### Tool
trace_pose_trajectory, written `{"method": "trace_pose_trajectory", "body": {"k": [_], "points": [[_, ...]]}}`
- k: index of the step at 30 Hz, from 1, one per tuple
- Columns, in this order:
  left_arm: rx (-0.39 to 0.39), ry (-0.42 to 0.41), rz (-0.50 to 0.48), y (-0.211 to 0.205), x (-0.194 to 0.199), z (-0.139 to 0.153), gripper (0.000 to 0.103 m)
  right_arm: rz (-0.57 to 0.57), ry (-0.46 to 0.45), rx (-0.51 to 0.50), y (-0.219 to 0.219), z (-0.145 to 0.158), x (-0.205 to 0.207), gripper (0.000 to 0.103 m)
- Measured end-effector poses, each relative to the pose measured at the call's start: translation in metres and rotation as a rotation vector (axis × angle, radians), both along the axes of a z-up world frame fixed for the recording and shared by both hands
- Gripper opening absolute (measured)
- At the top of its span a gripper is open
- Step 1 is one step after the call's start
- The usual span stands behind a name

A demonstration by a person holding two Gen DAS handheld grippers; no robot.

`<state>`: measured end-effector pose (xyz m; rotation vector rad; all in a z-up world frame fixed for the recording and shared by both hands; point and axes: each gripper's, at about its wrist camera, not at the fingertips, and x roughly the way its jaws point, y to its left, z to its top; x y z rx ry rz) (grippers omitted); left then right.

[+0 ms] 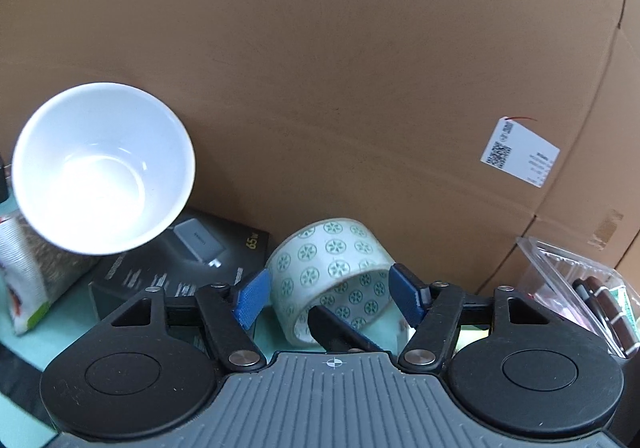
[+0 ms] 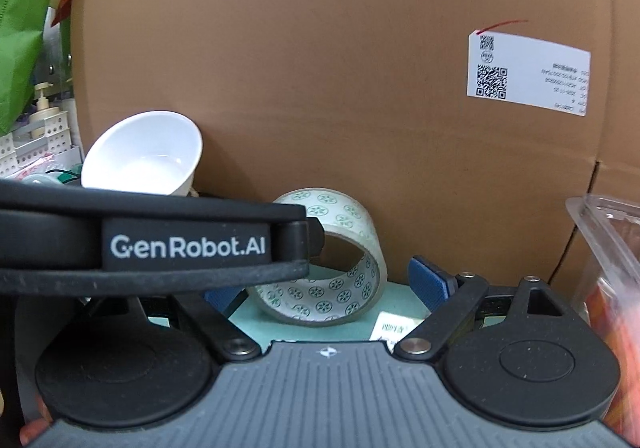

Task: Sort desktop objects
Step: 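Move the left gripper to the clear tape roll and close on it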

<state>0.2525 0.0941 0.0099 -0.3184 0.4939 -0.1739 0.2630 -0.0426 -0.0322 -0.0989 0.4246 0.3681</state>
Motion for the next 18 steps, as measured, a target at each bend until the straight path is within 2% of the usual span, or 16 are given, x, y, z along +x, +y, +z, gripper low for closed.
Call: {"method": "trace_pose_trajectory", "body": {"k": [6,9,12,13,15,18], "points": [[-0.009,-0.001,-0.011,0.001,0.012,-0.002,0.072,0.003,0.003,0.002,0.000,-0.002,0.011,0.091],[0.007,0.001,-0.047,0.003,0.009,-0.003,0.071,0.022,-0.002,-0.002,0.000,-0.004,0.009,0.092],[0.029,0.039,-0.049,0.004,0.015,-0.005,0.071,0.022,-0.001,-0.010,0.003,-0.006,0.008,0.094],[0.033,0.056,-0.042,0.004,0.018,-0.007,0.069,0.026,0.004,-0.012,0.004,-0.007,0.008,0.094],[0.043,0.073,-0.031,0.006,0.019,-0.009,0.056,0.032,0.005,-0.018,0.004,-0.008,0.006,0.094],[0.012,0.092,-0.013,0.009,0.023,-0.009,0.056,0.031,0.008,-0.019,0.003,-0.009,0.010,0.094]]}}
